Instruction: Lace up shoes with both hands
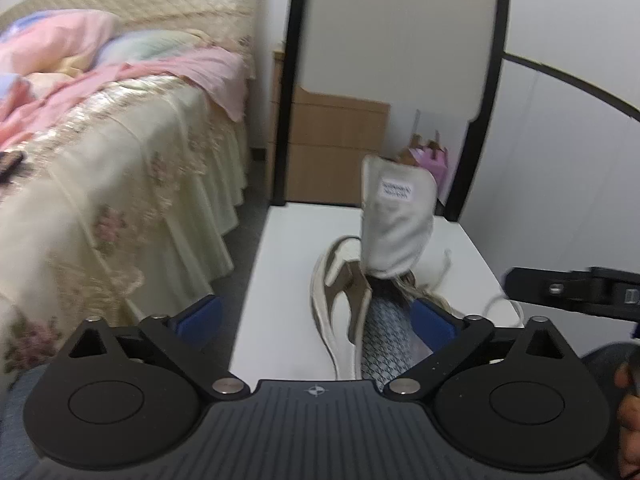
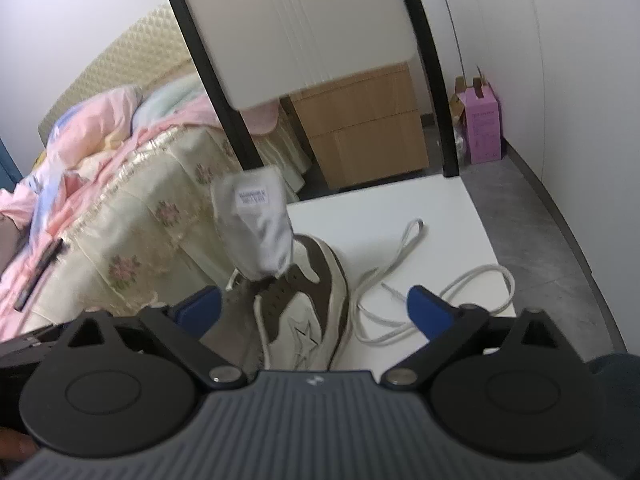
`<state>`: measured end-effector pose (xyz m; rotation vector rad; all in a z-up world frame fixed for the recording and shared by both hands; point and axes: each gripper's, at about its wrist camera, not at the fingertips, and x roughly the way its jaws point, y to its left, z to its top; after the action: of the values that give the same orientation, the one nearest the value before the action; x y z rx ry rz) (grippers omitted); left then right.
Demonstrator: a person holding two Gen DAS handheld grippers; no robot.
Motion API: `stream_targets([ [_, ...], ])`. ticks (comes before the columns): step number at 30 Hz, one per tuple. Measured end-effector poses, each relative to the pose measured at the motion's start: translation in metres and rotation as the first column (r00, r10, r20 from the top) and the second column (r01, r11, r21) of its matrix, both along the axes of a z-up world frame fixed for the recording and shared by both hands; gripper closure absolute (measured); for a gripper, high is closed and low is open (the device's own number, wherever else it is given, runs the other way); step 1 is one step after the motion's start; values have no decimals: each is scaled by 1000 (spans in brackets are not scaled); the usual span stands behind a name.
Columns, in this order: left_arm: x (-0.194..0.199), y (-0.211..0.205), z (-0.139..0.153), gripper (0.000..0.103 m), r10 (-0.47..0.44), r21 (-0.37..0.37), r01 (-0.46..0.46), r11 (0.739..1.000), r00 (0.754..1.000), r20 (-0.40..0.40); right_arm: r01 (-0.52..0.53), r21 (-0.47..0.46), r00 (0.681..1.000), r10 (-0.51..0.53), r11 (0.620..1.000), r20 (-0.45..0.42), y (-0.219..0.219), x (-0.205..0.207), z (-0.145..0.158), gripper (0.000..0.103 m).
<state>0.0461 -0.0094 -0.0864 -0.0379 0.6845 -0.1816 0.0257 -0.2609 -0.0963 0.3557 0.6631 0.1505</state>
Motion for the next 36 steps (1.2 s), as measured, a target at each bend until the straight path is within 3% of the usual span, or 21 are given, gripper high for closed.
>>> stream_targets([
  [2,2,-2,-5,13,-19,7,19,1000,1000,-6,-18,12,1000,18,1000,4,1,3,-6,5],
  [4,3,-5,-10,29,-29,25,29,999,1000,-11,-34,37,999,34,999,3,1,7,-10,8],
  [6,6,-7,-15,40,-24,53,25,998,1000,-20,-50,54,999,50,997,4,3,11,-16,23],
  [7,8,-7,-18,44,-25,48,26,998,999,-27,-60,61,998,60,996,-1,4,13,-20,25],
  [10,11,-4,-22,51,-45,-8,44,999,999,-27,-87,70,996,89,994,-13,7,18,-28,41],
  [15,19,-2,-28,62,-76,-93,72,993,996,-46,-137,55,991,136,989,16,17,24,-29,51],
  [16,21,-3,-29,70,-77,-94,72,993,996,-50,-145,37,989,145,989,13,20,25,-30,53],
  [18,23,-3,-31,81,-83,-106,77,991,995,-55,-157,10,988,157,987,-3,25,27,-34,70],
  [19,23,-3,-32,87,-88,-115,81,990,995,-52,-162,8,987,162,987,-9,26,28,-35,72],
  [21,25,-3,-32,91,-93,-135,86,987,995,-44,-163,16,987,163,986,-4,27,28,-36,85],
  [23,26,-2,-33,91,-95,-148,88,985,995,-39,-160,-2,987,160,987,9,30,27,-35,91],
  [36,37,-4,-36,93,-101,-139,97,986,995,-26,-120,-13,993,120,993,9,33,37,-37,93],
])
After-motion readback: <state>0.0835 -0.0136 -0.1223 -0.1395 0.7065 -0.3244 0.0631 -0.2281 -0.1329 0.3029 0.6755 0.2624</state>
